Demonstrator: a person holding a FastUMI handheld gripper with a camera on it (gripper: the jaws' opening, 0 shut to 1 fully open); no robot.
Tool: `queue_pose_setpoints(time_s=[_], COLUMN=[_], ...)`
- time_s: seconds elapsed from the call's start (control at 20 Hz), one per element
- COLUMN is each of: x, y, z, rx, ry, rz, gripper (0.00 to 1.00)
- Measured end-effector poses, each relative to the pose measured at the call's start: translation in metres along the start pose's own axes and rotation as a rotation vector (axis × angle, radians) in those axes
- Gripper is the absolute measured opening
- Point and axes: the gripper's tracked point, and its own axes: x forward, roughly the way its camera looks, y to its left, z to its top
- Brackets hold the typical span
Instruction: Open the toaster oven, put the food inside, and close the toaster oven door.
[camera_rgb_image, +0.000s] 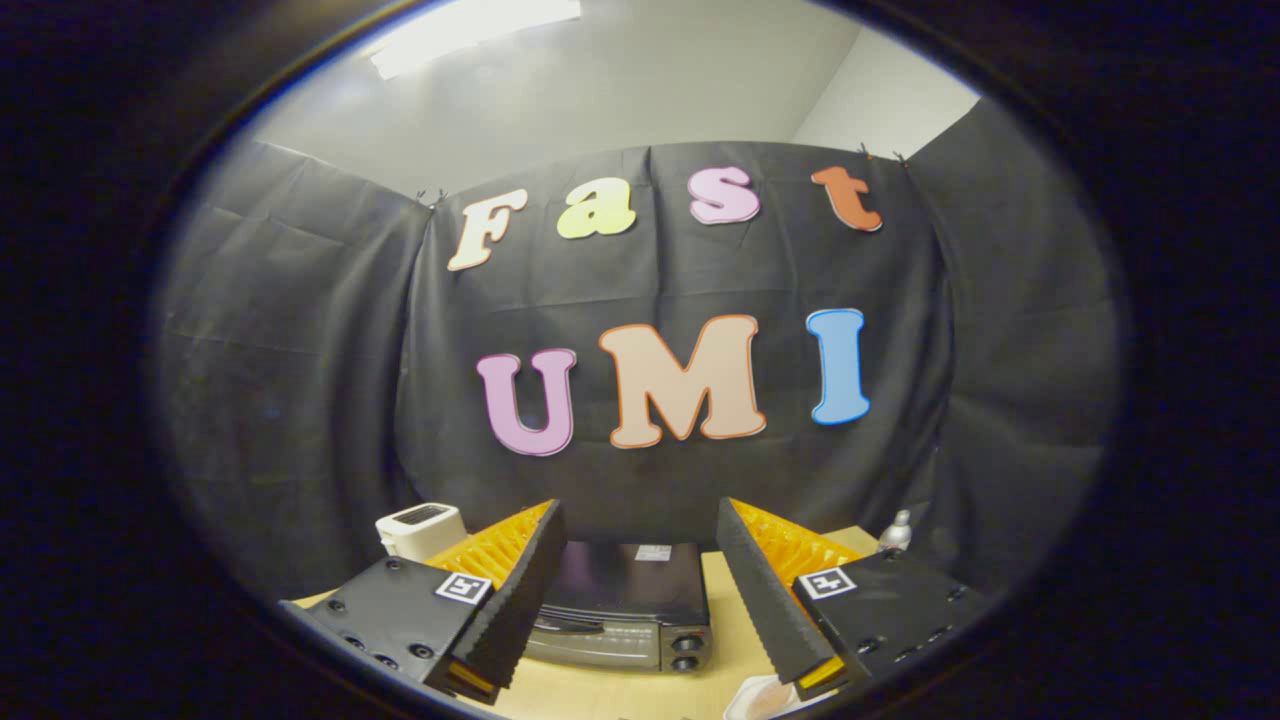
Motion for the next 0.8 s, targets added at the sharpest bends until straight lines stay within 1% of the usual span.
queue_pose_setpoints(time_s=[0.1, 0.3, 0.65, 0.8], x=[0.008, 0.023, 0.044, 0.055], y=[0.014, 0.032, 0.054, 0.067], z=[-0.016, -0.044, -0.091, -0.113], rx=[-0.002, 0.002, 0.052, 0.054], ry=[0.031, 0.07, 0.108, 0.116], rz=[0.034, 0.068, 0.104, 0.118], gripper=[0.95, 0.95, 0.96, 0.96])
